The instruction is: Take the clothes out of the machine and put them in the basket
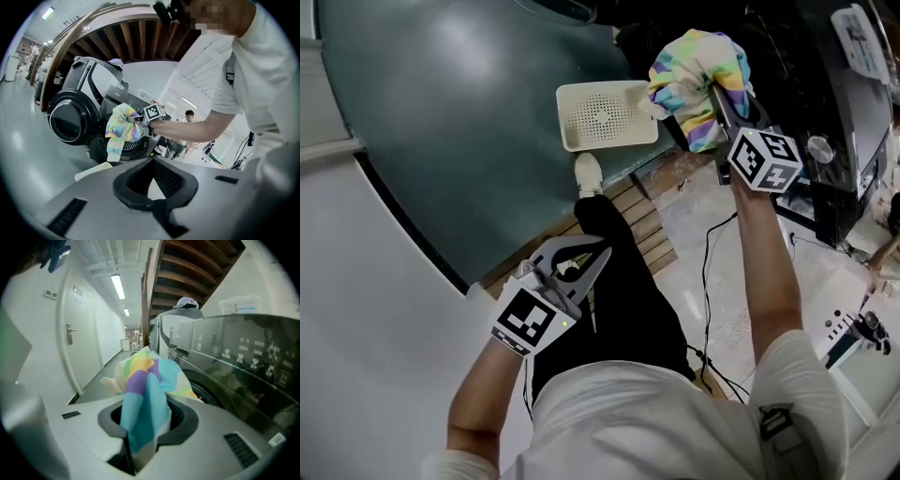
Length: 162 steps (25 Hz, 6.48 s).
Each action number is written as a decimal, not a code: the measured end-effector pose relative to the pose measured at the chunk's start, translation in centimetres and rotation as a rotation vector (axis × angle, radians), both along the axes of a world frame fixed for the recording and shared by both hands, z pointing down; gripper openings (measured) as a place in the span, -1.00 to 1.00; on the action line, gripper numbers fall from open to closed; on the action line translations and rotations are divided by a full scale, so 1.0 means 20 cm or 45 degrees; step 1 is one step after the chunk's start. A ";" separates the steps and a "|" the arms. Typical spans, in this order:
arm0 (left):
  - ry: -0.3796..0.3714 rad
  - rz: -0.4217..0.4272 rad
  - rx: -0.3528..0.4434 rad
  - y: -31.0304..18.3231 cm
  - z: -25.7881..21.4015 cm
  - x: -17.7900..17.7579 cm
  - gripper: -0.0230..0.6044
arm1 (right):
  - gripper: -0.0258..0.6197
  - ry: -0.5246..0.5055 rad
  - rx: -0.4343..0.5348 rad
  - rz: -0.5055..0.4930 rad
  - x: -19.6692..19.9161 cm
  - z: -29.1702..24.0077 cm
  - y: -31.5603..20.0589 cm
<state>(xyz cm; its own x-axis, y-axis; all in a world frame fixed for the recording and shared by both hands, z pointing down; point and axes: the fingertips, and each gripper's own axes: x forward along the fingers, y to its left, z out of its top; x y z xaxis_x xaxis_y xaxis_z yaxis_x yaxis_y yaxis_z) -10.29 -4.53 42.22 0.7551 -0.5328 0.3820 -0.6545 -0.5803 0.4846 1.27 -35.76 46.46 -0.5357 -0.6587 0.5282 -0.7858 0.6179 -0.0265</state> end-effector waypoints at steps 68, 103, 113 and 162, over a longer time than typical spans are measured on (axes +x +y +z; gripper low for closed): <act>0.057 -0.273 -0.292 -0.27 0.75 -0.26 -0.94 | -0.44 0.849 -0.512 -1.098 -0.69 2.45 0.41; -0.262 -0.082 0.197 0.37 -0.55 -0.29 -0.94 | -0.76 0.041 -0.345 -0.707 -0.43 0.11 1.38; -0.244 -0.177 0.186 0.64 -0.75 -0.39 -0.94 | -0.91 -0.155 -0.224 -0.679 -0.41 -0.54 1.67; -0.187 -0.373 0.234 1.14 -1.01 -0.29 -0.94 | -0.91 -0.389 0.015 -0.823 -0.31 -1.23 2.34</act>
